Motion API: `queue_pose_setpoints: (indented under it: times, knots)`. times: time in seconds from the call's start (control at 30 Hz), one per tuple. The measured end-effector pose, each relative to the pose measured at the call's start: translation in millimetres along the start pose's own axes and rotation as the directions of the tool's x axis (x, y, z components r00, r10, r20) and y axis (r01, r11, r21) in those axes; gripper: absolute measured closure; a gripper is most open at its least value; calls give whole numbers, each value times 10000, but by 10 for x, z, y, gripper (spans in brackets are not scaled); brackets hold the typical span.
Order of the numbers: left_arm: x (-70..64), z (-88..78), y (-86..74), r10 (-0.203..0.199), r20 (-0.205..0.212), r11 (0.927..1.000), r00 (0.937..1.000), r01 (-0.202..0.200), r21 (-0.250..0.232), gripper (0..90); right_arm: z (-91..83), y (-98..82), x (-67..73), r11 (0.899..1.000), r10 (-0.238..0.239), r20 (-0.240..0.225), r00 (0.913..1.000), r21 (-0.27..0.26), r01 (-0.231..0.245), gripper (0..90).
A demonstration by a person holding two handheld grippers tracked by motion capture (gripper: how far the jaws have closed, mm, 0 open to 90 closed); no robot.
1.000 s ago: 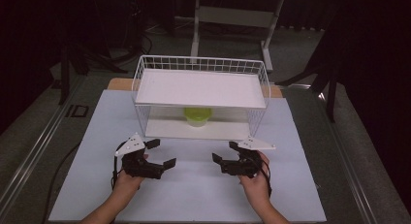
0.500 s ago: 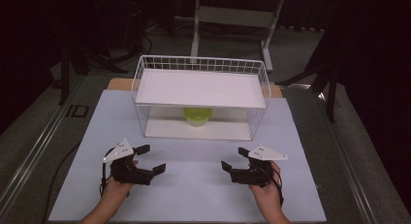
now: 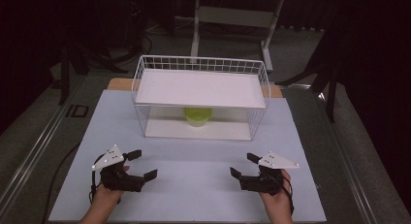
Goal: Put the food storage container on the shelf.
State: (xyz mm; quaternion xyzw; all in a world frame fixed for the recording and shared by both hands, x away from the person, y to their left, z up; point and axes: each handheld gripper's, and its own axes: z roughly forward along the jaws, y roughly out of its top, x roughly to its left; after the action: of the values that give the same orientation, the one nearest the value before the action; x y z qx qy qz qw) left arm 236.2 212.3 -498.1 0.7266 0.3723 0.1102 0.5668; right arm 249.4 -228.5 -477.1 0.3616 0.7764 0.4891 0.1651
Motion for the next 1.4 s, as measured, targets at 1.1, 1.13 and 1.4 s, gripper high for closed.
queue_pose_setpoints:
  times: [1.1, 1.13, 1.4]
  knots:
    - [-26, -9, -32, 983, 5, 9942, 9952, -982, -433, 14, 8, -236, -209, 9967, -465, -266, 9986, 653, 482, 163]
    - [-21, -29, -30, 926, -22, 9945, 9957, -926, -489, 14, 25, -242, -231, 9974, -201, -339, 9992, 688, 224, 164]
    - [35, -29, -64, 578, 24, 9979, 9983, -577, -291, 14, 59, -255, -240, 9960, -120, -193, 9997, 879, 136, 164]
